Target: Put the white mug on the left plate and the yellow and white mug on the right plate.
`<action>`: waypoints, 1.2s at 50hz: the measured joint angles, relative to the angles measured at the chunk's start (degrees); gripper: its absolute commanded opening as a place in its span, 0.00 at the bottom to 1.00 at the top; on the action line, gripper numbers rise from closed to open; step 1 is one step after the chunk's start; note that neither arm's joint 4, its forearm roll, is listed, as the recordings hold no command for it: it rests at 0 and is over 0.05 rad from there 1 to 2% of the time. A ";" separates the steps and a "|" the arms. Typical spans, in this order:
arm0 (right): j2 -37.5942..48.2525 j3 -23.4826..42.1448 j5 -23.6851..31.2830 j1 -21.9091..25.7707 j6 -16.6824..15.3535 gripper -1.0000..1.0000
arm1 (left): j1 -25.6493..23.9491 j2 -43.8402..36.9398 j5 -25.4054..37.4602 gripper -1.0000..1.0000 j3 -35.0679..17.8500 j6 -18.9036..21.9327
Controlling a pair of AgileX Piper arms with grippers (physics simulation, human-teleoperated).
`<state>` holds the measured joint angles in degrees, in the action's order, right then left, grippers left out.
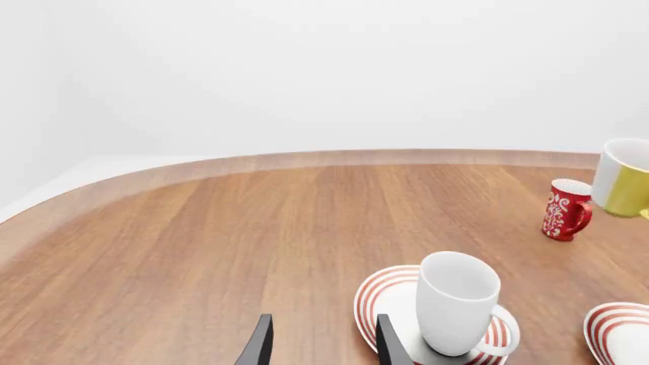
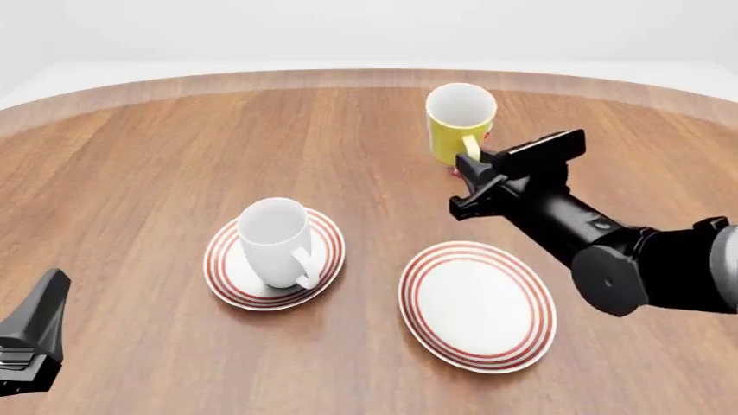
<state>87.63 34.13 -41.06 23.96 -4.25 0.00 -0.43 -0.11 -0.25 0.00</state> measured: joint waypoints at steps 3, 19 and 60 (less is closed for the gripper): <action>-2.29 -1.88 0.23 0.14 -0.12 0.00 | 0.00 0.00 0.00 1.00 0.00 0.00; -13.04 -9.39 2.56 0.33 -1.25 0.00 | 0.00 0.00 0.00 1.00 0.00 0.00; -39.35 -22.84 14.52 0.34 0.75 0.00 | 0.00 0.00 0.00 1.00 0.00 0.00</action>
<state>48.28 11.29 -26.54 24.31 -3.50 0.00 -0.43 -0.11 -0.25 0.00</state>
